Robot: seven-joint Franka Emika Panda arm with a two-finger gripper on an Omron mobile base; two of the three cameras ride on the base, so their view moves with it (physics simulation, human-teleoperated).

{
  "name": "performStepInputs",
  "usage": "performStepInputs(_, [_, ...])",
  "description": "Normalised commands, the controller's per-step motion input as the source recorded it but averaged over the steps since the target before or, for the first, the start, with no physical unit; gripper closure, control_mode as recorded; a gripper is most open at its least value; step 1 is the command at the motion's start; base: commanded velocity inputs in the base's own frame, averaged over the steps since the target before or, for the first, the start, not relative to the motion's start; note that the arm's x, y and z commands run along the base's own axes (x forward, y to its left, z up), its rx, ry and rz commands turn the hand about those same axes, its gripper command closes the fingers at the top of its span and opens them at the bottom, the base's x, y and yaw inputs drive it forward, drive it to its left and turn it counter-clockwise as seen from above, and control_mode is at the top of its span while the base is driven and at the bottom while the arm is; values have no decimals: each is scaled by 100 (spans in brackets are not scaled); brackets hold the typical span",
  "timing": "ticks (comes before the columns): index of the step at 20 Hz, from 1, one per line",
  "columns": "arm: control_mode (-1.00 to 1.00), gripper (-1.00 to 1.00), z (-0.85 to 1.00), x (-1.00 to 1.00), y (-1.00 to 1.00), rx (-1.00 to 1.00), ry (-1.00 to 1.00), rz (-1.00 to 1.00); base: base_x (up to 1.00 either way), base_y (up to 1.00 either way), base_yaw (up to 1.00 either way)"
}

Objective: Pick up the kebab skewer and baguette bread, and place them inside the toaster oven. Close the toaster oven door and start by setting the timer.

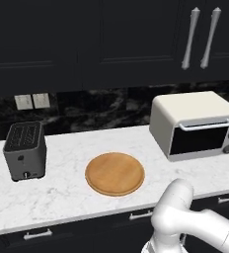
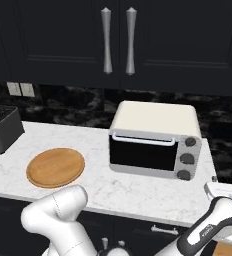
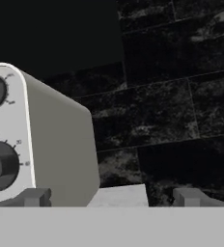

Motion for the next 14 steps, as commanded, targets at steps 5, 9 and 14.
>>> performStepInputs(5, [100, -100, 0, 0, 0, 0, 0, 0, 4, -43, -5])
performStepInputs(9, [100, -100, 0, 0, 0, 0, 0, 0, 17, -7, 0])
performStepInputs(14, [100, -100, 0, 0, 0, 0, 0, 0, 10, 0, 0])
